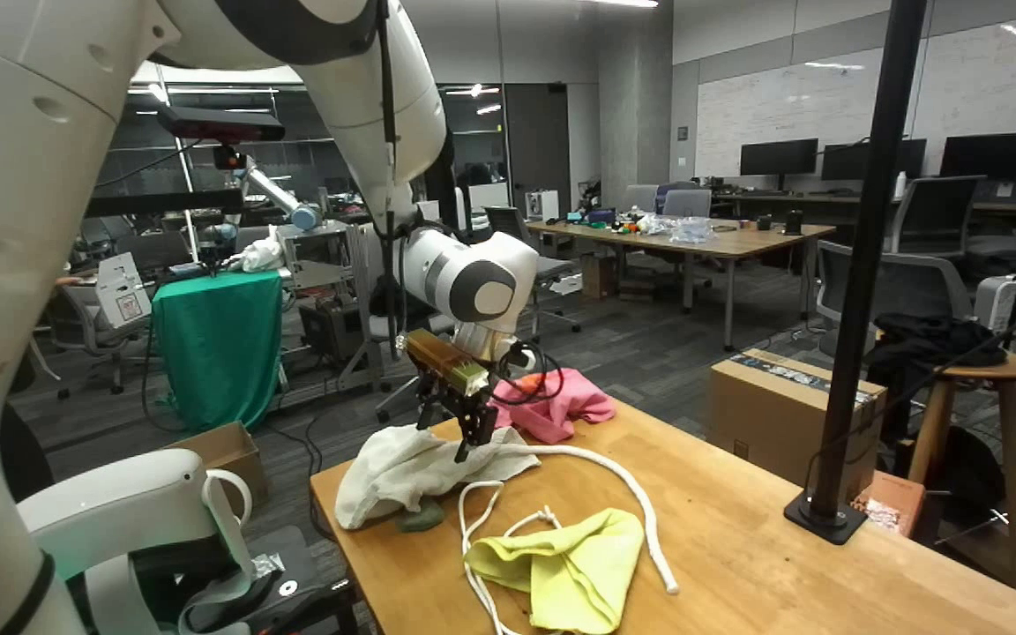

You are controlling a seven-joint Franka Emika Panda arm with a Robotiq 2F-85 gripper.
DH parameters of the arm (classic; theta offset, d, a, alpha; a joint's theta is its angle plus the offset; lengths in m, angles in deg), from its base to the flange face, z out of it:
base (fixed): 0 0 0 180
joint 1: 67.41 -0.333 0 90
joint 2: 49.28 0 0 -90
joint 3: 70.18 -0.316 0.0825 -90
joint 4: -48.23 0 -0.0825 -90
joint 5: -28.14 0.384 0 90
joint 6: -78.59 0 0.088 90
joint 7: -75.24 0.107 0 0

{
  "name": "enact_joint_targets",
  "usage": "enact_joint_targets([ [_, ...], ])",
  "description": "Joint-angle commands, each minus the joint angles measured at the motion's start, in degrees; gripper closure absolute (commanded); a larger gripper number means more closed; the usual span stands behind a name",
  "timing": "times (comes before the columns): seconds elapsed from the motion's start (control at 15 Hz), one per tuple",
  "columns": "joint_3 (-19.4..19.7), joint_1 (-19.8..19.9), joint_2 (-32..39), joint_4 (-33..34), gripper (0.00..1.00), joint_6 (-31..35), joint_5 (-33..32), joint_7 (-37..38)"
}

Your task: Move the peach shirt to the right, move the pink shirt to the left, move the white towel to the left, move the yellow towel to the right, move the thick white rope forwards, move the radish backwards

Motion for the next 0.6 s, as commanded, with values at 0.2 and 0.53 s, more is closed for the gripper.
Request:
enact_joint_targets([
  [0.2,2.26,-7.25,-2.05,1.33,0.0,-2.22,-16.67,6.66],
  [0.53,5.59,-9.87,-1.97,1.07,0.0,0.38,-29.07,11.47],
])
